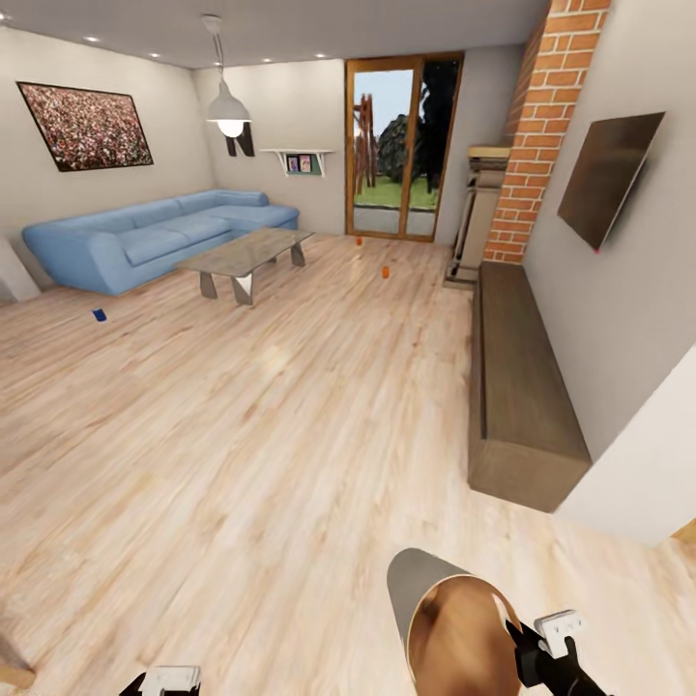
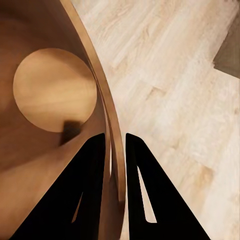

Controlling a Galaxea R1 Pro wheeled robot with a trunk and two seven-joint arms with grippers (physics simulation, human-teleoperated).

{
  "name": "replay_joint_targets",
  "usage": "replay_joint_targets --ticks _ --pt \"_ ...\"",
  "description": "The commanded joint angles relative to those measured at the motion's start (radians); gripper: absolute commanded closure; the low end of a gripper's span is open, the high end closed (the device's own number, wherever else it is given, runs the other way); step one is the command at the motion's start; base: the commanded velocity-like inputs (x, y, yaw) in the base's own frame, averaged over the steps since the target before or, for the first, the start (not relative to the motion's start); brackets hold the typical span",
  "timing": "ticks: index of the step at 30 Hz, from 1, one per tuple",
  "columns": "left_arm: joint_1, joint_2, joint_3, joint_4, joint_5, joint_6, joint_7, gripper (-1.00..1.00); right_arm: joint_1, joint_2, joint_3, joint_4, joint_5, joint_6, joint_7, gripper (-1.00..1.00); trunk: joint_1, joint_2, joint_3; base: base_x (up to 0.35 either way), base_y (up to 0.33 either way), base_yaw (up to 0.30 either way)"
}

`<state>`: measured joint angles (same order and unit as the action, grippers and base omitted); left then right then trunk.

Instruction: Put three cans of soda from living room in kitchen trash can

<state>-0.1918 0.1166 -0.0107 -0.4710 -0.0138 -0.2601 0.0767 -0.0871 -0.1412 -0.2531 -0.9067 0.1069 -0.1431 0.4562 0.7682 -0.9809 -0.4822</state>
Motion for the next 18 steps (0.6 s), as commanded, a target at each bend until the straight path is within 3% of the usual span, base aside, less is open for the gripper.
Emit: replay_joint_targets --ticks 1,18 --pt "0.0 0.0 0.0 0.0 0.0 0.0 0.0 -1.0 0.0 0.0 0.0 -0.001 -0.008 0.0 0.006 1.0 0.0 0.0 0.0 0.262 0.0 0.248" --pt "0.0 0.0 0.0 0.0 0.0 -0.001 0.0 -1.0 0.0 0.0 0.001 0.002 -0.009 0.0 0.006 1.0 0.0 0.0 0.0 0.263 0.0 0.248"
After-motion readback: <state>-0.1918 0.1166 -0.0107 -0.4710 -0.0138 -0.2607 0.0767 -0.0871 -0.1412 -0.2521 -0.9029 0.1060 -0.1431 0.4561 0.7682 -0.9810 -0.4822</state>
